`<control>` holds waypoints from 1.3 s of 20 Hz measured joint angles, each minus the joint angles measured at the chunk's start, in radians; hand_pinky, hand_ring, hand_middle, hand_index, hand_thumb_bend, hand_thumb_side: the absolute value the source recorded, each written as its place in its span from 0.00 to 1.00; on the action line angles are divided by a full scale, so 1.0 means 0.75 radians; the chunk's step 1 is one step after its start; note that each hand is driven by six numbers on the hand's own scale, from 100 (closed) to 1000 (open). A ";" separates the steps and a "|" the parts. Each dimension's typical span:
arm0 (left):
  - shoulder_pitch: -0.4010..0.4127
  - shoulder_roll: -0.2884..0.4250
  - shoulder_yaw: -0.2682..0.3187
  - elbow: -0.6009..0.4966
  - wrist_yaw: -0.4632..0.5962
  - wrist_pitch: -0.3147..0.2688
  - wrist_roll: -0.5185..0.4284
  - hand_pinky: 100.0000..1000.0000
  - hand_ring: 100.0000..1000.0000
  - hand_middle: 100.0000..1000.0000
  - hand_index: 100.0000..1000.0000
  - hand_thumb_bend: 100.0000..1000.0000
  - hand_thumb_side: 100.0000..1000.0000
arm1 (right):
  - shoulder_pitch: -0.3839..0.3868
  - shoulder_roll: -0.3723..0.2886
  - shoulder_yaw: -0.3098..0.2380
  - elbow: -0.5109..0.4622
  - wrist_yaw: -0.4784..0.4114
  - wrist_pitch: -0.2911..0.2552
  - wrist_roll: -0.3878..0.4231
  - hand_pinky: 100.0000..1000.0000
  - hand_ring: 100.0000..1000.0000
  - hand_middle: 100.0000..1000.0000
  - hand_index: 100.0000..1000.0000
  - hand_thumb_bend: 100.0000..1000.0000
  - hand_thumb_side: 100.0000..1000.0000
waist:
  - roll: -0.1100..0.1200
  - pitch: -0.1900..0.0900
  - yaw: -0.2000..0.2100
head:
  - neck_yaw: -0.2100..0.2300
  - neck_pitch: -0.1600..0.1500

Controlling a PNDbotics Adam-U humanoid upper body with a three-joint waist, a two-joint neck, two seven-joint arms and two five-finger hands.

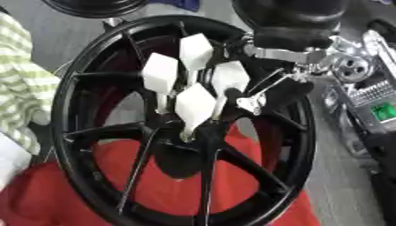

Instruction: Pull the pin out of the wheel hub.

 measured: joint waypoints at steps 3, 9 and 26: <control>-0.001 0.000 0.000 0.000 0.000 -0.001 -0.001 0.60 0.72 0.67 0.73 0.00 0.79 | -0.001 0.000 0.000 0.013 0.010 -0.002 0.001 0.84 0.77 0.77 0.85 0.00 0.20 | 0.000 0.002 0.000 | -0.004 -0.006; -0.001 -0.007 -0.001 0.000 -0.001 0.000 -0.003 0.60 0.72 0.67 0.73 0.00 0.79 | -0.002 0.000 0.000 0.017 0.017 0.001 0.004 0.84 0.74 0.75 0.87 0.00 0.18 | 0.001 0.005 0.000 | -0.012 -0.009; -0.002 -0.011 -0.006 0.000 -0.016 0.001 -0.009 0.60 0.72 0.67 0.73 0.00 0.79 | -0.005 0.012 -0.004 0.013 0.021 0.150 -0.053 0.81 0.70 0.71 0.89 0.00 0.15 | 0.016 0.009 -0.015 | -0.028 -0.028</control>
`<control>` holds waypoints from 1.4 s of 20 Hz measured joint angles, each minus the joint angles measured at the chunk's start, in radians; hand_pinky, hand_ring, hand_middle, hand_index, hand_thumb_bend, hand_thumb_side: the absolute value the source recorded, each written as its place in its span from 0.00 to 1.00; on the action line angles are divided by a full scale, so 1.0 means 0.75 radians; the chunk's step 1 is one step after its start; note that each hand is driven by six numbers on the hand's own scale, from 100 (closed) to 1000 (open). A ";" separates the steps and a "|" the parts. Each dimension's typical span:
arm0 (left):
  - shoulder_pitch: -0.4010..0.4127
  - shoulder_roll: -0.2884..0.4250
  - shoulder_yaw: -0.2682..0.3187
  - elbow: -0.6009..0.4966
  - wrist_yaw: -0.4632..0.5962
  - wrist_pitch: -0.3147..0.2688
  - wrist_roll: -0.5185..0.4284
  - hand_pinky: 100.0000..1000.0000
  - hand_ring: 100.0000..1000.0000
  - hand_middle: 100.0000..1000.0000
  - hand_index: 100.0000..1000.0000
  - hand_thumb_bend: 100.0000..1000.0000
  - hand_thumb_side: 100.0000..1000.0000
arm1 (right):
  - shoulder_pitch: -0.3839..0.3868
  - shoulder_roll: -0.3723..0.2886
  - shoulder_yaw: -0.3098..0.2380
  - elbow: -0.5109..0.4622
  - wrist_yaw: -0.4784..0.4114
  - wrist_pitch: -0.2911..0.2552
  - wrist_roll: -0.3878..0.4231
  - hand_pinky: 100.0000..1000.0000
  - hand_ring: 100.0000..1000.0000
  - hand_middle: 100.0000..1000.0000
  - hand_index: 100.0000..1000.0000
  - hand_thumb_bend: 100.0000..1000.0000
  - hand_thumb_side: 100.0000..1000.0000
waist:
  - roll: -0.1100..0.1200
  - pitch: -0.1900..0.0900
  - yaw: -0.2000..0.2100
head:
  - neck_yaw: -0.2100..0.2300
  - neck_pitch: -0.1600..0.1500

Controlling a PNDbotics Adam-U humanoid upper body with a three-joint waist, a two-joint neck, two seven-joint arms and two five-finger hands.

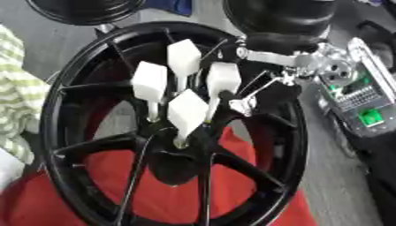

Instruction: Pull the pin out of the wheel hub.

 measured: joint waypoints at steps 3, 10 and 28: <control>0.000 0.000 -0.003 0.000 -0.001 0.000 0.000 0.60 0.72 0.67 0.73 0.00 0.79 | 0.000 0.000 -0.003 0.000 0.000 0.014 -0.009 0.80 0.69 0.71 0.89 0.00 0.15 | 0.001 0.000 0.000 | -0.001 0.000; 0.000 0.000 -0.003 0.000 -0.006 -0.001 -0.001 0.60 0.72 0.67 0.73 0.00 0.79 | 0.000 0.000 -0.013 0.008 0.006 0.021 -0.005 0.79 0.65 0.65 0.90 0.00 0.22 | 0.008 0.004 -0.004 | -0.001 -0.005; -0.008 0.000 -0.003 0.000 -0.012 -0.004 -0.005 0.61 0.72 0.67 0.72 0.00 0.79 | 0.000 0.007 -0.015 0.008 -0.091 0.105 -0.159 0.73 0.49 0.33 0.53 0.00 0.11 | 0.000 0.018 0.007 | -0.009 -0.013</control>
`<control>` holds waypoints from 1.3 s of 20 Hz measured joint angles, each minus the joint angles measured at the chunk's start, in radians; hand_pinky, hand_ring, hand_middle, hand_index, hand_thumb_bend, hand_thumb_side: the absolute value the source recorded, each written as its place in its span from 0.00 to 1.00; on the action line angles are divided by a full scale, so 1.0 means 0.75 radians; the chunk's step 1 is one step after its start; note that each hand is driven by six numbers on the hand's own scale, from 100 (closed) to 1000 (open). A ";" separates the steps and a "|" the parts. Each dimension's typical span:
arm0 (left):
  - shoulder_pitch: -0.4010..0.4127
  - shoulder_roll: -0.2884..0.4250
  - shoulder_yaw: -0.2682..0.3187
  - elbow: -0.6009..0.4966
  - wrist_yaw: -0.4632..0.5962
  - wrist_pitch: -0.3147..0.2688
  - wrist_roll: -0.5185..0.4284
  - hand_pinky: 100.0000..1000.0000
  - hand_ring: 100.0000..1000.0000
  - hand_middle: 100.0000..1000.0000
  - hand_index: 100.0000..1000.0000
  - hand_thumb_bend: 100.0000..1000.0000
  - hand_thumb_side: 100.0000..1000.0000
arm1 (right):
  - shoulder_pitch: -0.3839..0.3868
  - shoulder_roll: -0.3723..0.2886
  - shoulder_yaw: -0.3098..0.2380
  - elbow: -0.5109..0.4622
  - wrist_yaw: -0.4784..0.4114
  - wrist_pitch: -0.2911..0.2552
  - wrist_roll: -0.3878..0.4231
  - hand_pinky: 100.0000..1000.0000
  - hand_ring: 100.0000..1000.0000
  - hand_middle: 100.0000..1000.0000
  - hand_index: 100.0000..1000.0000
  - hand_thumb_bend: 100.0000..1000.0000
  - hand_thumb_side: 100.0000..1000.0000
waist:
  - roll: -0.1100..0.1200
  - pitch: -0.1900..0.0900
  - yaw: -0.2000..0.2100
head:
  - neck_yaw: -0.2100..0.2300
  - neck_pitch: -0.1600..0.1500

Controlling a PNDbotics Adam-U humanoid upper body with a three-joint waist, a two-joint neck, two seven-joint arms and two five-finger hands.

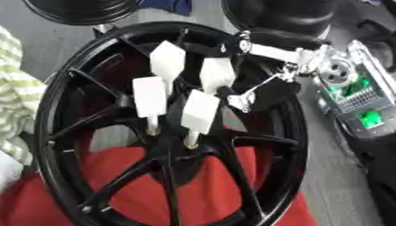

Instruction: Pull the pin out of the wheel hub.

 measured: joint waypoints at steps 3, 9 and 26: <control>0.000 0.000 0.000 0.000 0.000 0.002 0.001 0.61 0.73 0.67 0.72 0.00 0.79 | 0.000 0.003 0.001 -0.001 -0.052 0.040 -0.057 0.72 0.47 0.30 0.49 0.00 0.11 | -0.002 0.000 0.003 | -0.005 0.000; 0.000 0.000 0.000 0.000 0.000 0.004 0.003 0.61 0.73 0.67 0.72 0.00 0.79 | -0.020 -0.012 -0.008 -0.035 -0.207 0.101 -0.067 0.72 0.45 0.28 0.45 0.00 0.11 | -0.007 -0.002 0.012 | -0.014 0.002; 0.005 0.000 0.003 0.000 0.016 0.008 0.001 0.61 0.72 0.67 0.72 0.00 0.78 | -0.036 -0.293 -0.308 -0.169 -0.720 0.251 -0.217 0.74 0.43 0.26 0.43 0.00 0.29 | -0.039 -0.068 -0.003 | -0.007 0.013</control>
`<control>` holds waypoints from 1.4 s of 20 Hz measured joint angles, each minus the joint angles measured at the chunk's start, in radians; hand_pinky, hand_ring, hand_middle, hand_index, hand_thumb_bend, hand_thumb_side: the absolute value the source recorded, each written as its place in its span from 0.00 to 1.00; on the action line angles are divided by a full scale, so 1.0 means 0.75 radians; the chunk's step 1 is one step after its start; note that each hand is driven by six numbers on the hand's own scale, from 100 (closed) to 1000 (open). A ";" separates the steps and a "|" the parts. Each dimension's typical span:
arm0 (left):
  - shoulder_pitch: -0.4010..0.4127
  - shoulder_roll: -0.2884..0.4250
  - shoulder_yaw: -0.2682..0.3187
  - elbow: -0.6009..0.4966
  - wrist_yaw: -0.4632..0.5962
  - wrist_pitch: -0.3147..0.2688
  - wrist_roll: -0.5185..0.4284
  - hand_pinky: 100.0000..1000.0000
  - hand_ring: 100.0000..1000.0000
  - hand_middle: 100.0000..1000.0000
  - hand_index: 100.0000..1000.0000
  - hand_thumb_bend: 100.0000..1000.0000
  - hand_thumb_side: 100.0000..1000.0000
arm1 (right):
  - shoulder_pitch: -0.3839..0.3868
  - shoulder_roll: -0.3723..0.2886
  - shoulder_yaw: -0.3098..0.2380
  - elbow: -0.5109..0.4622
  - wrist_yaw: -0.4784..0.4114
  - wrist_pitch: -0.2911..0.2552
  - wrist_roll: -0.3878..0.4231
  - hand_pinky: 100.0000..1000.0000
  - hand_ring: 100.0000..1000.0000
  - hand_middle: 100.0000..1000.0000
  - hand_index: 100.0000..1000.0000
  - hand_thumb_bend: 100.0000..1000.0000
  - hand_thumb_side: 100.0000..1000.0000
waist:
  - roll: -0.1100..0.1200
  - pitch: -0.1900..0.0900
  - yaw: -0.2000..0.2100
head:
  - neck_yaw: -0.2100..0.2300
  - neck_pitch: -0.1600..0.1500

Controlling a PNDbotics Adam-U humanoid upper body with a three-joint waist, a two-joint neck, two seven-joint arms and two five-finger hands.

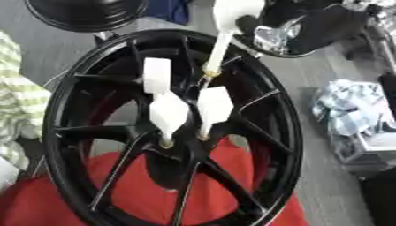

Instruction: Pull the pin out of the wheel hub.

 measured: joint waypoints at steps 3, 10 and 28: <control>0.008 0.000 0.009 0.000 0.000 -0.005 0.008 0.61 0.72 0.66 0.72 0.00 0.78 | 0.153 -0.160 -0.140 0.010 -0.104 0.008 -0.164 0.74 0.44 0.26 0.43 0.00 0.28 | -0.002 0.000 -0.024 | 0.034 0.003; 0.015 0.000 0.032 0.000 -0.004 -0.024 0.040 0.61 0.72 0.66 0.72 0.00 0.77 | 0.814 -0.342 -0.450 0.094 -0.157 -0.007 -0.608 0.76 0.46 0.28 0.45 0.00 0.19 | 0.054 0.016 -0.038 | 0.127 -0.001; 0.010 -0.037 0.047 -0.001 -0.004 -0.037 0.066 0.61 0.72 0.66 0.72 0.00 0.77 | 1.220 0.145 -0.696 0.334 0.146 -0.057 -0.759 0.93 0.81 0.85 0.89 0.00 0.11 | 0.106 0.042 -0.033 | 0.062 -0.070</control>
